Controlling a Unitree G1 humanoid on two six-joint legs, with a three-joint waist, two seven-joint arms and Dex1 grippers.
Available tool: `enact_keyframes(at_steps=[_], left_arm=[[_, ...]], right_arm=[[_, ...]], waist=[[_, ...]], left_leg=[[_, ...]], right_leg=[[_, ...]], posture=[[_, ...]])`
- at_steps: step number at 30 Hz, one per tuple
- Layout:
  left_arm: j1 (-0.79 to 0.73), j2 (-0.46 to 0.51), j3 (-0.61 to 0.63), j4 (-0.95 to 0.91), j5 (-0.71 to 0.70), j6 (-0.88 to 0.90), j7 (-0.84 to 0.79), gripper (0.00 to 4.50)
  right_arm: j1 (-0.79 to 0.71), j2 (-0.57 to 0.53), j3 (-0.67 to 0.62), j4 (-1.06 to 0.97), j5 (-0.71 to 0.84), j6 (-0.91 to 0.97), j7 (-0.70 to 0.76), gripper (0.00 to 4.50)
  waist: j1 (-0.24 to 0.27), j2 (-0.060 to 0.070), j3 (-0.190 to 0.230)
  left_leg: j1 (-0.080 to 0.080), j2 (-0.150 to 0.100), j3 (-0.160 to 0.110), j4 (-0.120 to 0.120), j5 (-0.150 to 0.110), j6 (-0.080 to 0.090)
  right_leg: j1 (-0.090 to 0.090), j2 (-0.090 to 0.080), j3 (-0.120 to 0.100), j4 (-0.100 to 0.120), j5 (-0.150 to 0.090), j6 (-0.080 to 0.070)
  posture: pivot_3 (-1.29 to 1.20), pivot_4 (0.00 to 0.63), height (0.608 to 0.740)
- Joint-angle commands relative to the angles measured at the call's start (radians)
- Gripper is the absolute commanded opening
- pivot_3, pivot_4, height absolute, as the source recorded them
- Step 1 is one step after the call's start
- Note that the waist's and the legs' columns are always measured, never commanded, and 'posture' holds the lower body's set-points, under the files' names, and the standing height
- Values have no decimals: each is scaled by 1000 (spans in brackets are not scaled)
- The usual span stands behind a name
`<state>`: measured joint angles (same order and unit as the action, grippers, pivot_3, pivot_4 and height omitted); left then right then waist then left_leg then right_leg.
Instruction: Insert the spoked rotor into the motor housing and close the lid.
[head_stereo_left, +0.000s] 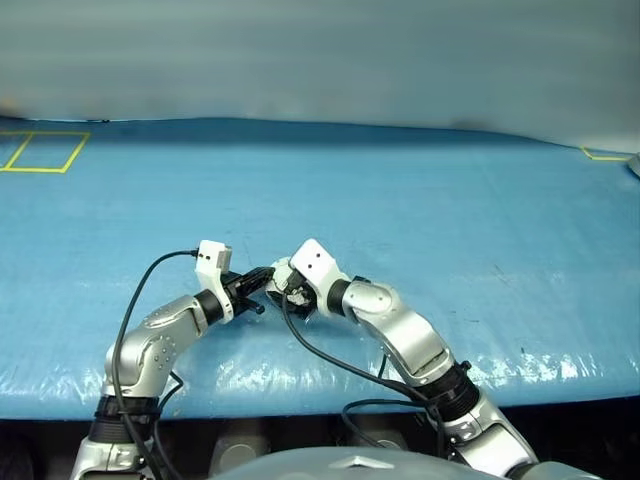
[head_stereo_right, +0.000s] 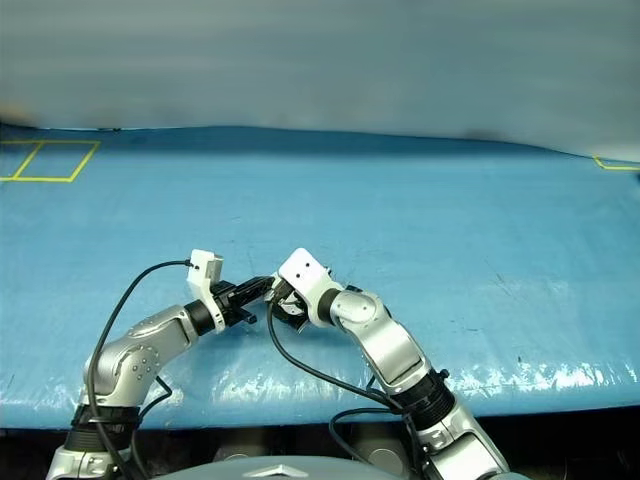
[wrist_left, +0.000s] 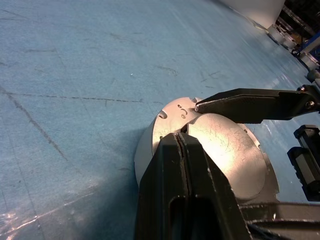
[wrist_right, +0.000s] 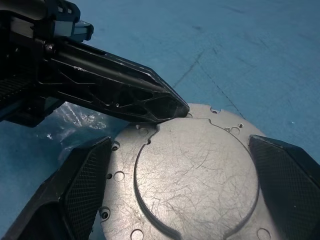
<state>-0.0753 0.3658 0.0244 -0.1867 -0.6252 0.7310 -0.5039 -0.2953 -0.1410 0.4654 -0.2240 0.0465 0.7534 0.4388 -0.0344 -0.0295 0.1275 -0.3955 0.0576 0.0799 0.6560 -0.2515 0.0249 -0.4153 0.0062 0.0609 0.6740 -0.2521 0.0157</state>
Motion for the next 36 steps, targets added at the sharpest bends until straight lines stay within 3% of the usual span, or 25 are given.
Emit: enact_keyframes(at_steps=[1, 5, 13, 20, 26, 29, 36], left_arm=[[14, 1, -27, 17, 34, 11, 1, 0], [14, 1, -27, 18, 47, 5, -7, 0], [14, -1, -20, 12, 66, -11, -24, 0], [13, -3, -14, 5, 73, -14, -29, 0], [23, -3, -9, -2, 81, -21, -27, 0], [27, -4, -8, -4, 83, -23, -27, 0], [31, -7, -12, -2, 88, -31, -28, 0]], right_arm=[[60, -17, -65, -22, 30, 41, -9, 4458], [146, 3, -205, -141, 137, 73, -7, 4458], [222, 219, -541, -212, 481, 346, -87, 4458], [203, 341, -612, -134, 627, 450, -189, 4458], [196, 364, -602, -76, 743, 463, -257, 4458], [194, 375, -602, -53, 813, 464, -288, 3870], [193, 359, -574, -11, 927, 432, -352, 1536]], waist=[[3, 0, 0], [10, 0, 0], [9, 2, 1], [7, 3, 2], [-1, 3, 2], [-3, 3, 2], [-6, 3, 2]], left_leg=[[0, 0, 0, 0, 0, 0], [-1, -1, -1, -3, 0, 0], [-5, -1, -2, -8, 0, 0], [-7, -3, -3, -9, -1, 1], [-7, -3, -3, -9, -1, 1], [-7, -3, -4, -9, -1, 1], [-7, -3, -4, -9, -1, 1]], right_leg=[[0, 0, 0, 0, 0, 0], [0, -2, -1, -4, 0, 1], [-2, -1, -2, -9, 0, 1], [-2, -2, -3, -12, 2, -1], [-2, -1, -3, -13, 0, 3], [-1, -1, -3, -13, 0, 4], [-1, -1, -3, -13, 1, 6]], posture=[[0, 150, 740], [0, 150, 740], [0, 150, 740], [0, 150, 740], [0, 150, 740], [0, 150, 740], [0, 150, 740]])
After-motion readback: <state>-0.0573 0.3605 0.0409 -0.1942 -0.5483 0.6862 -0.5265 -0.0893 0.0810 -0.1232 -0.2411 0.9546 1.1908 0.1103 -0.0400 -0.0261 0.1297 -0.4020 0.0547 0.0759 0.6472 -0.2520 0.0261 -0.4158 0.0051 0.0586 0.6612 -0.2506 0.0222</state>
